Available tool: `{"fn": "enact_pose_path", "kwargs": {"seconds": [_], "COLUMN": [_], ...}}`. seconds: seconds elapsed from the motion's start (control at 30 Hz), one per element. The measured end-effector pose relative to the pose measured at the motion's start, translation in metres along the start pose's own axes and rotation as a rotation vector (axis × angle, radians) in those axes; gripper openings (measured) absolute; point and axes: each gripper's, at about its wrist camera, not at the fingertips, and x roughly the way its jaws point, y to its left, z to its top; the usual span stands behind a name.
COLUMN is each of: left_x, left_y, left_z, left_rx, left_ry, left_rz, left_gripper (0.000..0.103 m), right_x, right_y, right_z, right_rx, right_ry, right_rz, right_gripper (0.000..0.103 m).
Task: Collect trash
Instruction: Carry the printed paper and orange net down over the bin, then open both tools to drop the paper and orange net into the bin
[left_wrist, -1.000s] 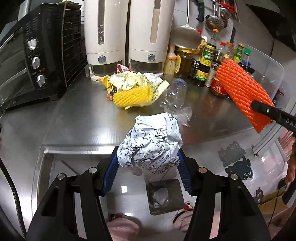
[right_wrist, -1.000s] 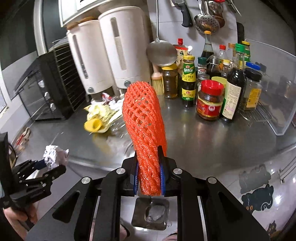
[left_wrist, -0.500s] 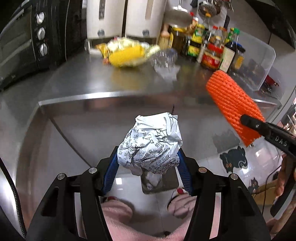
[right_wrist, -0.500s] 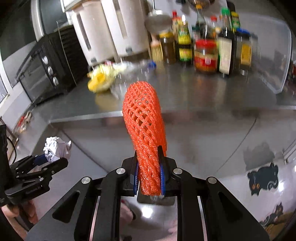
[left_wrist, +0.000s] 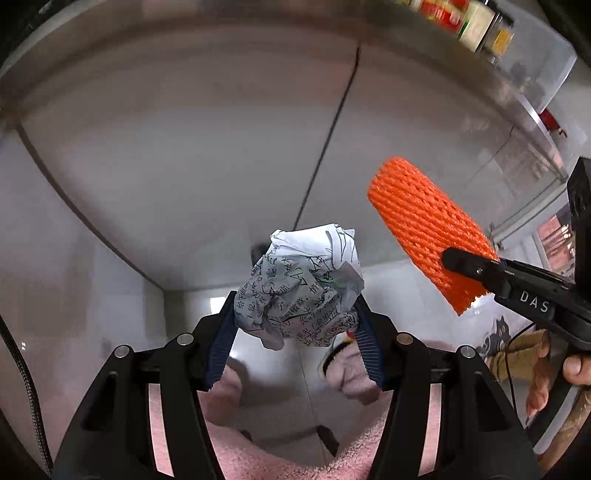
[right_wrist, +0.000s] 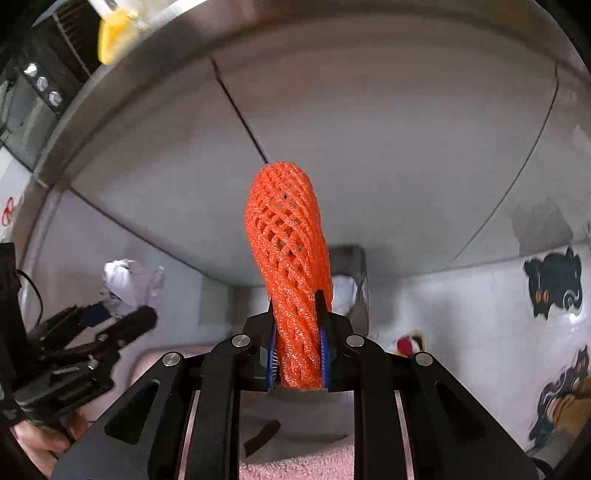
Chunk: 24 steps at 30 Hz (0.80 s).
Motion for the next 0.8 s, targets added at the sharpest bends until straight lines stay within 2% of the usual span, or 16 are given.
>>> {"fn": "enact_pose_path", "kwargs": {"seconds": [0.13, 0.37, 0.63, 0.8], "left_x": [0.048, 0.112, 0.16, 0.177], "left_y": [-0.001, 0.005, 0.009, 0.01], "left_z": [-0.008, -0.006, -0.004, 0.0], "left_rx": [0.007, -0.013, -0.003, 0.009], "left_ry": [0.087, 0.187, 0.259, 0.29], "left_rz": [0.002, -0.004, -0.001, -0.002], "left_gripper": [0.056, 0.056, 0.056, 0.056], "right_x": [0.034, 0.091, 0.156, 0.175], "right_y": [-0.01, -0.018, -0.032, -0.035], "right_z": [-0.003, -0.001, 0.01, 0.015], "right_rx": [0.027, 0.047, 0.104, 0.124], "right_ry": [0.06, 0.163, 0.275, 0.299], "right_rz": [-0.01, -0.022, -0.046, -0.036], "right_gripper": [0.019, 0.019, 0.021, 0.021]}}
